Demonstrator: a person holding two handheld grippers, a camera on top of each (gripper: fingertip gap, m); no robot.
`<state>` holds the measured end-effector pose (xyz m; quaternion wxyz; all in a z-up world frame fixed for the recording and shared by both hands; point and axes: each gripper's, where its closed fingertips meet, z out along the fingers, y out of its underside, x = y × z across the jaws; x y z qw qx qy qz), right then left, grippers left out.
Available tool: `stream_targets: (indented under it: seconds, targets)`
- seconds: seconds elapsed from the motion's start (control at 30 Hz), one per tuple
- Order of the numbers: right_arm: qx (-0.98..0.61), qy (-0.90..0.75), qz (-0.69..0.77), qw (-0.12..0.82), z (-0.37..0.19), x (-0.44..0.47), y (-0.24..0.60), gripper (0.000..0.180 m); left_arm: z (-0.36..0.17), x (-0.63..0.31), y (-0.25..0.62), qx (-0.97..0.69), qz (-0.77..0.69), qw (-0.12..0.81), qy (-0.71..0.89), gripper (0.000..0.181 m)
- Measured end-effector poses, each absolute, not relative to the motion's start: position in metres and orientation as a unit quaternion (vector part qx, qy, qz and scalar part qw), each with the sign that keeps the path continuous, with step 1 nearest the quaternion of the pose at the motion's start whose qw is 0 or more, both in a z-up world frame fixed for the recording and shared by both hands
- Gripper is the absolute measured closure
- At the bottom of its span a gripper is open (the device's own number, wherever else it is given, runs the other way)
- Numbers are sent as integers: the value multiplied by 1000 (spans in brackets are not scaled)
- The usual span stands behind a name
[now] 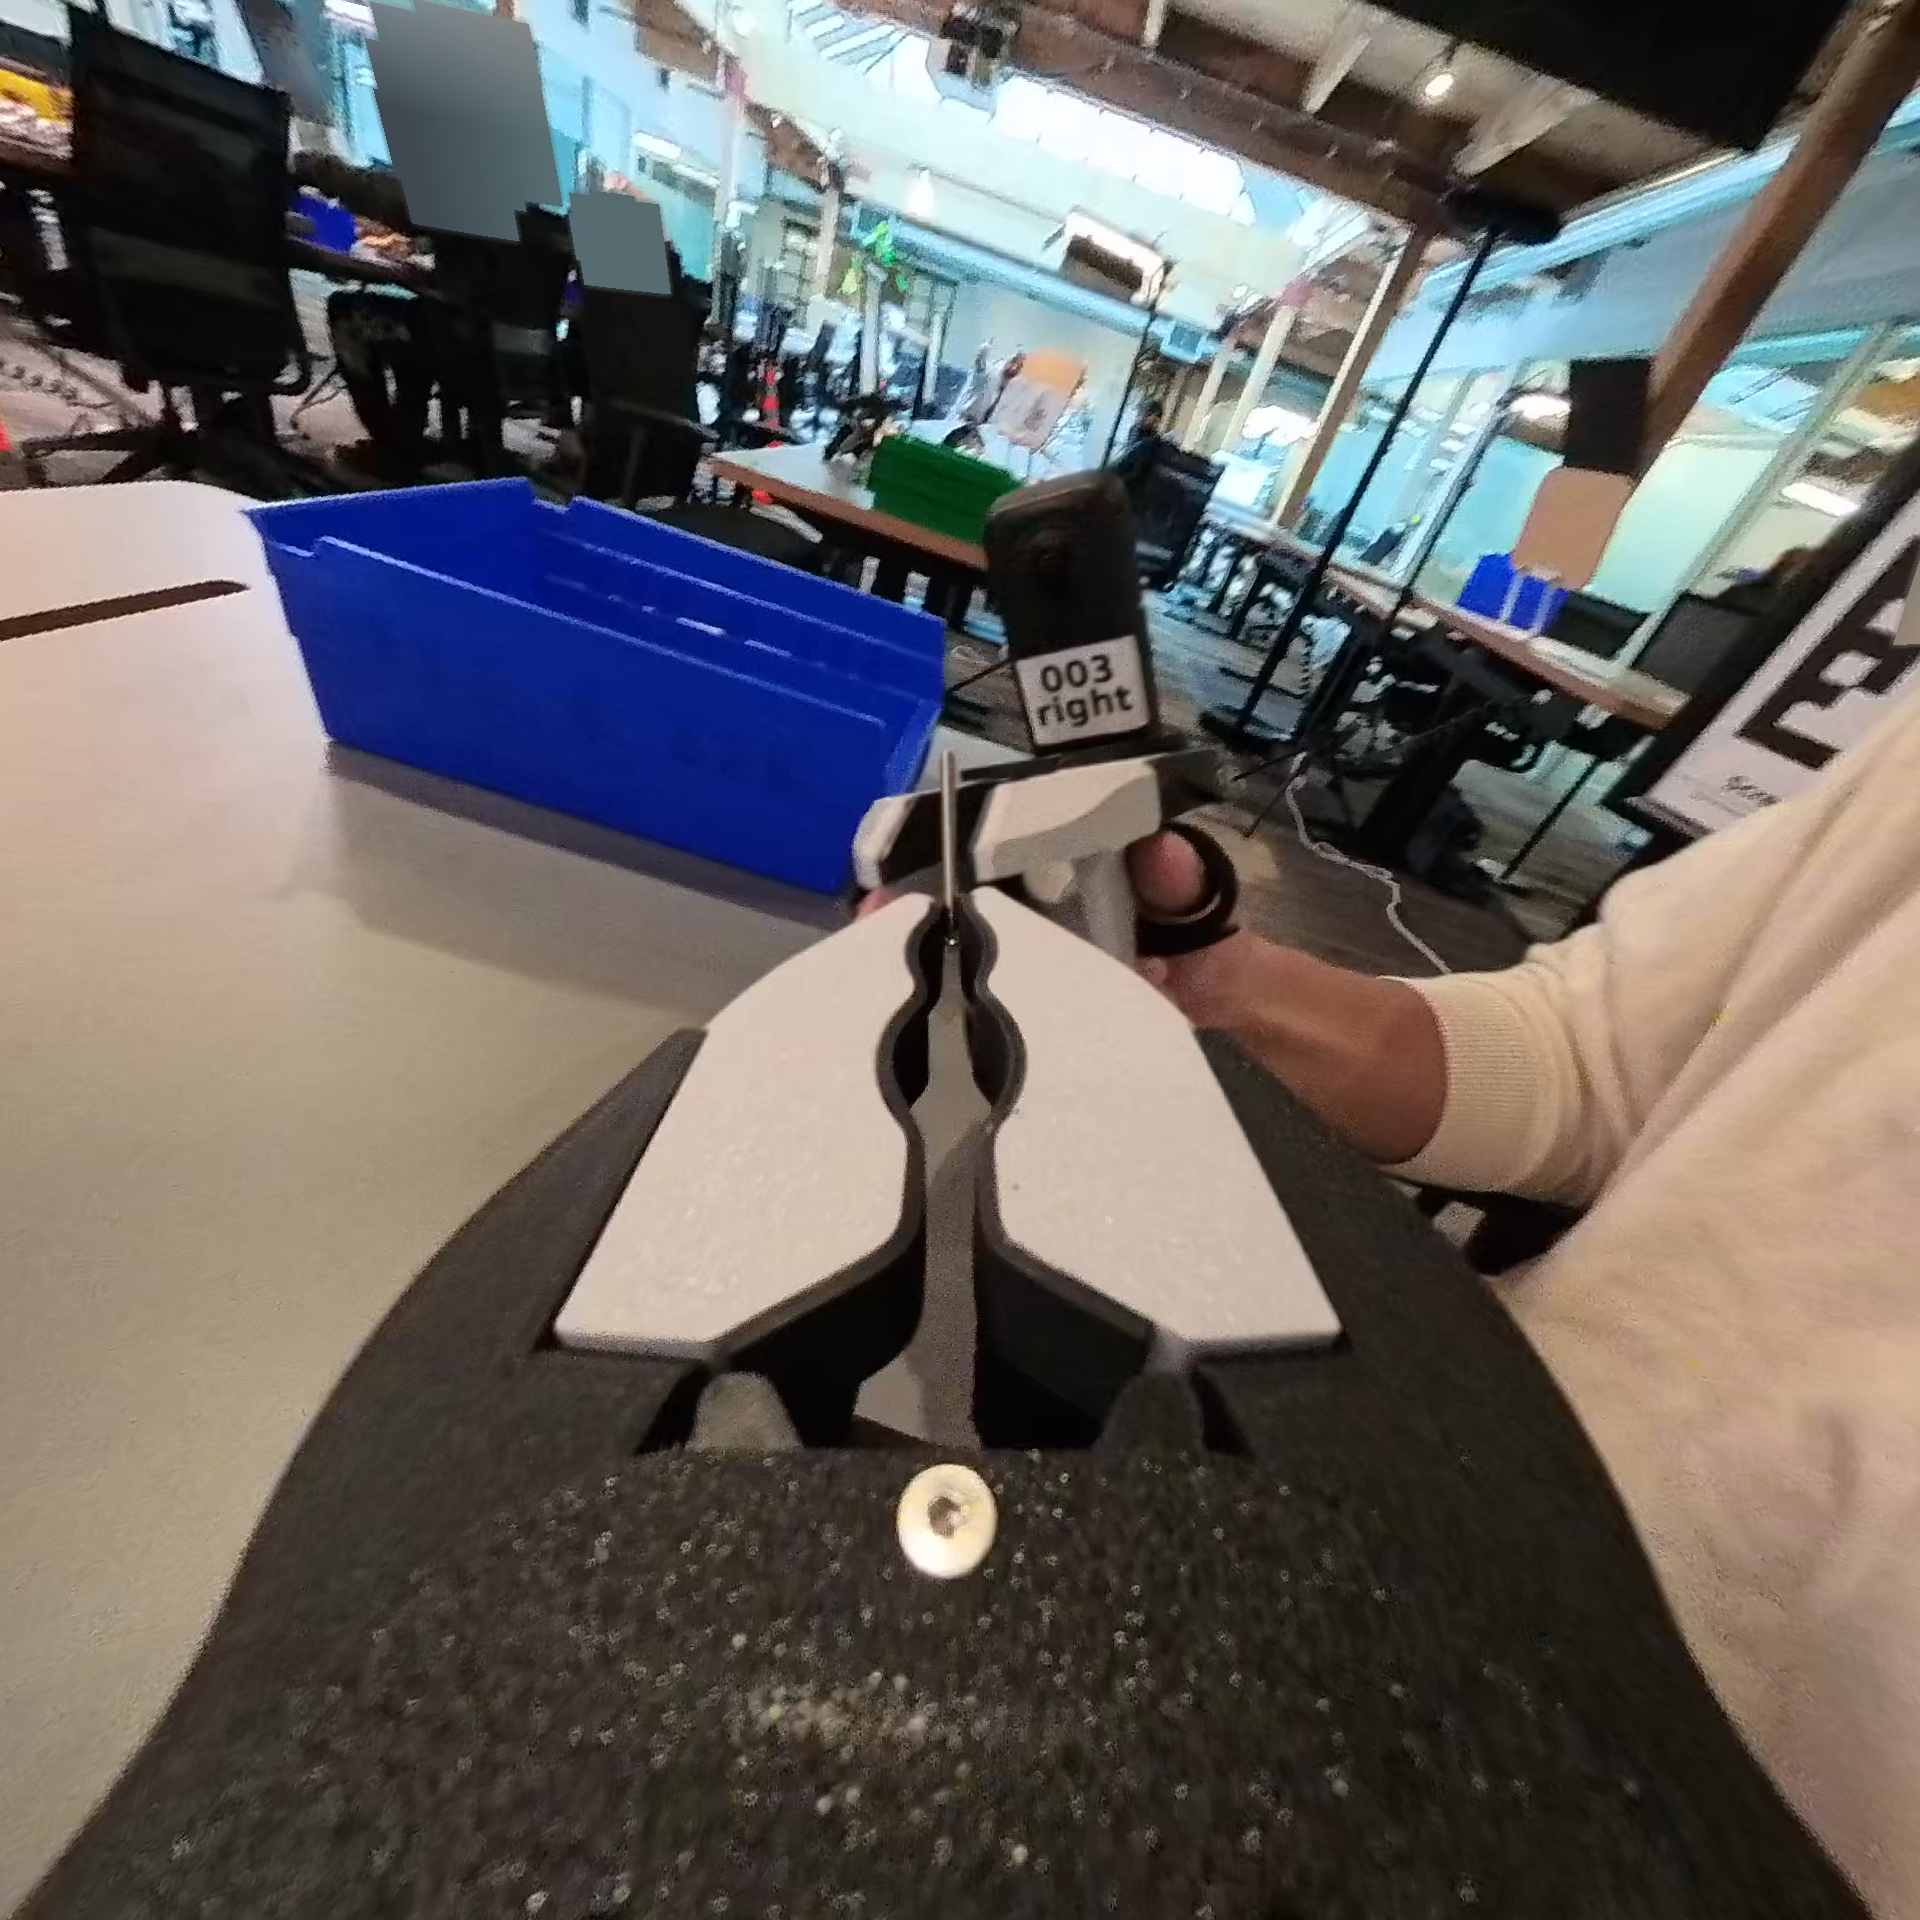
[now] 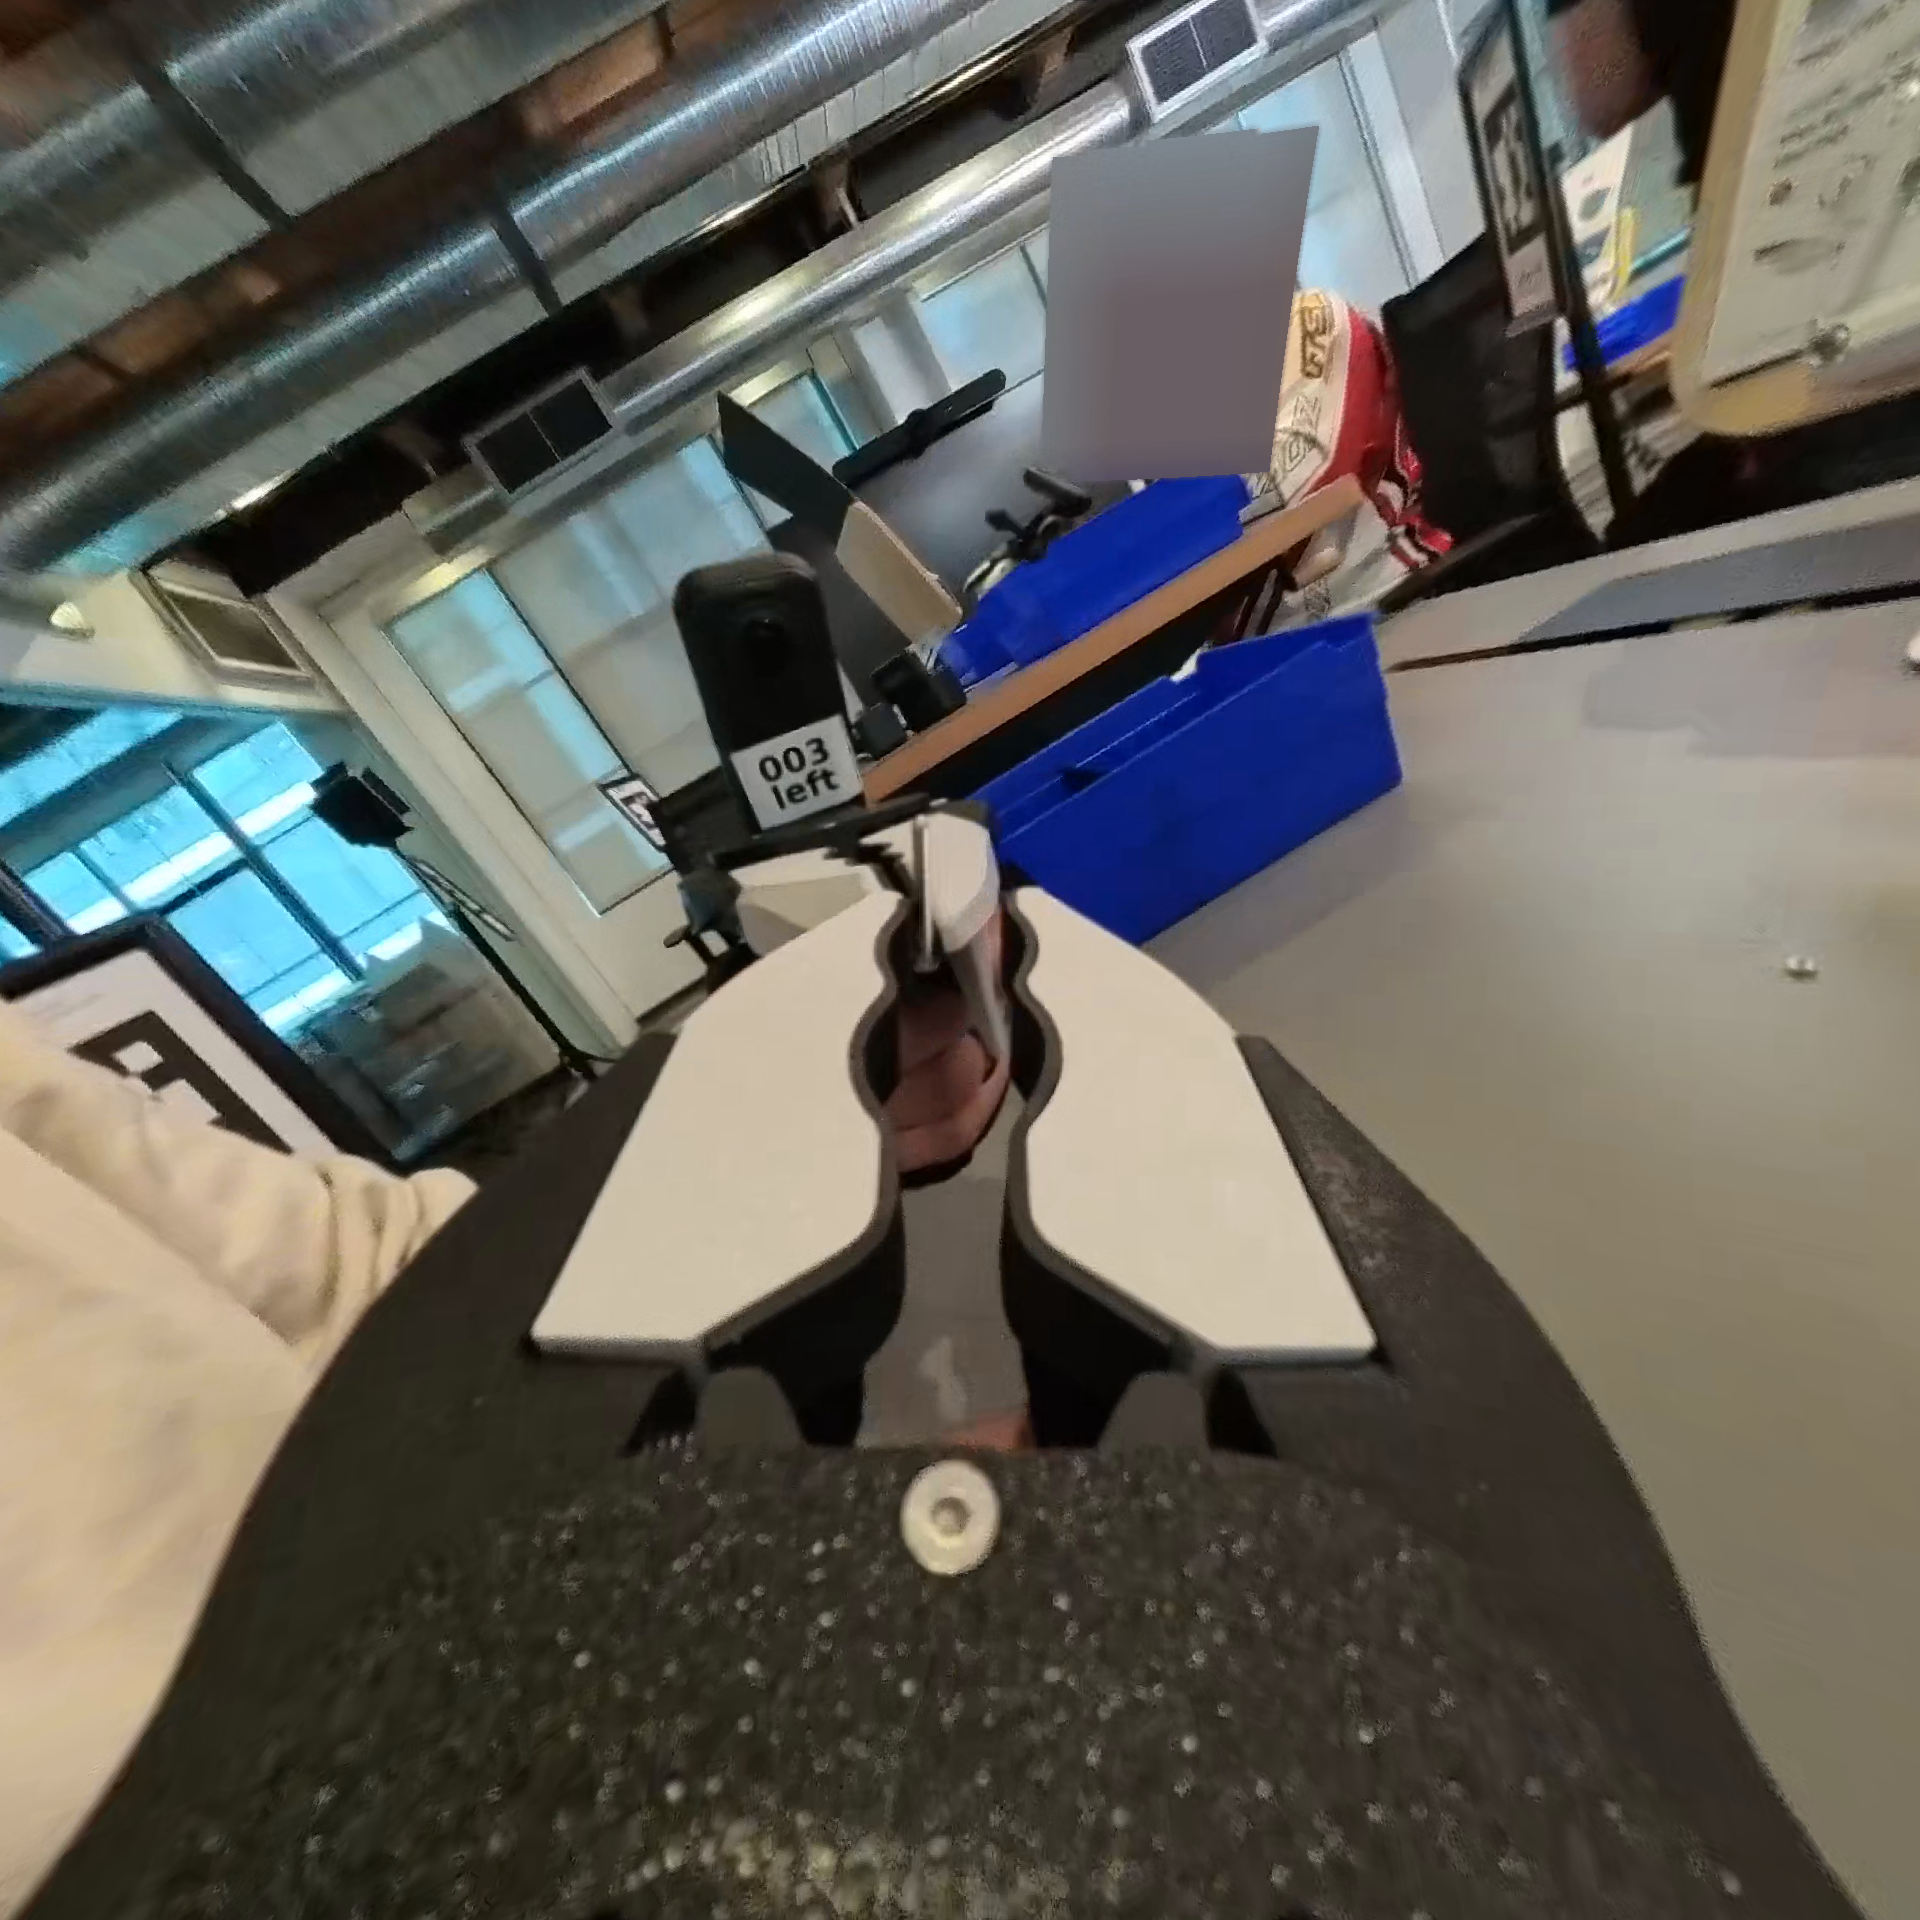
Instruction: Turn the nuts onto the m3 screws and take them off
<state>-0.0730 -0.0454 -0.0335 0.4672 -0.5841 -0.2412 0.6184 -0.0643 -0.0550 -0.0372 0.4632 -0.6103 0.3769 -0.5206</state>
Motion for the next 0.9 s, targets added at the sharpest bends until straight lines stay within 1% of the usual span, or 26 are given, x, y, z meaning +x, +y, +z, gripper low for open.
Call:
stream_targets:
  seconds: [0.03,0.07,0.1,0.23,0.33,0.37,0.4,0.43,0.53,0.67,0.9]
  targets:
    - [-580,-242,615,477,-30,-77,-46,166,-36,-66,-57,-606,-526,464,375,179]
    - [-575,-246,614,481,-28,-81,-47,173,-36,-68,-57,-607,-524,466,374,179]
    - [-574,-252,610,485,-26,-83,-48,177,-37,-71,-57,-608,-520,469,374,179]
    - [-580,-280,589,488,-27,-93,-52,178,-37,-80,-61,-604,-530,459,378,179]
    - [-594,-309,581,463,-33,-100,-56,178,-43,-85,-65,-612,-523,441,396,177]
    - [-600,-316,574,458,-34,-101,-55,178,-45,-87,-67,-614,-518,435,406,176]
    - [-606,-327,569,450,-36,-104,-55,178,-47,-88,-69,-615,-514,428,417,169]
    - [-608,-337,570,439,-37,-106,-57,178,-47,-89,-71,-617,-508,423,427,166]
    - [-610,-353,566,428,-33,-112,-58,177,-47,-92,-72,-622,-485,424,445,163]
    - [-598,-362,574,426,-21,-116,-62,178,-58,-93,-72,-637,-446,420,467,163]
    - [-608,-368,566,417,-30,-122,-64,178,-56,-97,-71,-635,-453,431,454,168]
